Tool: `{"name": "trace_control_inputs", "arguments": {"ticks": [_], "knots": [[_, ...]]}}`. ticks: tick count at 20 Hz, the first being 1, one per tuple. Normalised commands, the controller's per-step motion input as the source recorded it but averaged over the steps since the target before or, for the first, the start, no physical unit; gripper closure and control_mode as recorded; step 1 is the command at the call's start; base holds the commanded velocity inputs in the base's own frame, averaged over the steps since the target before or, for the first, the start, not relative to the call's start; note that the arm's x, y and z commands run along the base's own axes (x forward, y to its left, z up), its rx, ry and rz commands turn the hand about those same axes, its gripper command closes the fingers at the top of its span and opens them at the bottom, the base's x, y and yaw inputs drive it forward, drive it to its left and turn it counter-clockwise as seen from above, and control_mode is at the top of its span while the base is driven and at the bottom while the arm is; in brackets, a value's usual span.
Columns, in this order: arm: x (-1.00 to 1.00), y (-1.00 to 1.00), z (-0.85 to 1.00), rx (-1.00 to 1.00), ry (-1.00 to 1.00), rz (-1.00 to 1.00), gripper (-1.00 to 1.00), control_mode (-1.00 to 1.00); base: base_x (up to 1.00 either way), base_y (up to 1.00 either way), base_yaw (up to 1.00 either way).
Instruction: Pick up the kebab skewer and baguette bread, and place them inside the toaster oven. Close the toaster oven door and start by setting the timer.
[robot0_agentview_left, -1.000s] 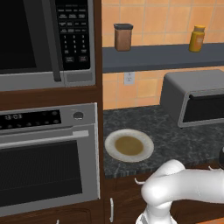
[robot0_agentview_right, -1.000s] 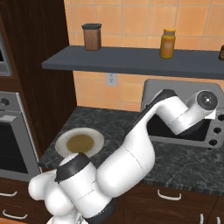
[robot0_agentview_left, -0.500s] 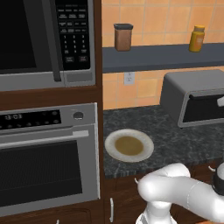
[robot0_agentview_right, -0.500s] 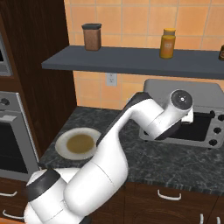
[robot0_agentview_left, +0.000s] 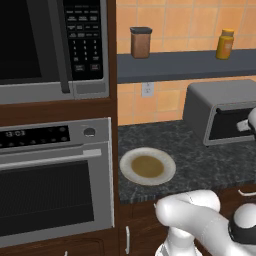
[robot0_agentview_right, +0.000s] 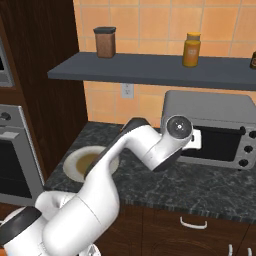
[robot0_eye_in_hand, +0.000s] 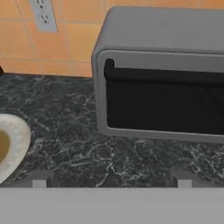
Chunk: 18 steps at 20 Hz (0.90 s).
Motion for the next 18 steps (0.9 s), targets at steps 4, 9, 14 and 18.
{"name": "trace_control_inputs", "arguments": {"ticks": [4,9,14,18], "knots": [[0.00,0.04,-0.01,0.00,0.00,0.00,-1.00,-1.00,0.00,0.00,0.00],[-0.26,0.14,-0.08,0.00,0.02,-0.02,-1.00,-1.00,0.00,0.00,0.00],[-0.24,0.19,-0.02,0.00,0.00,-0.04,-1.00,-1.00,0.00,0.00,0.00],[-0.30,0.21,0.00,0.00,0.00,-0.02,-1.00,-1.00,0.00,0.00,0.00]]}}
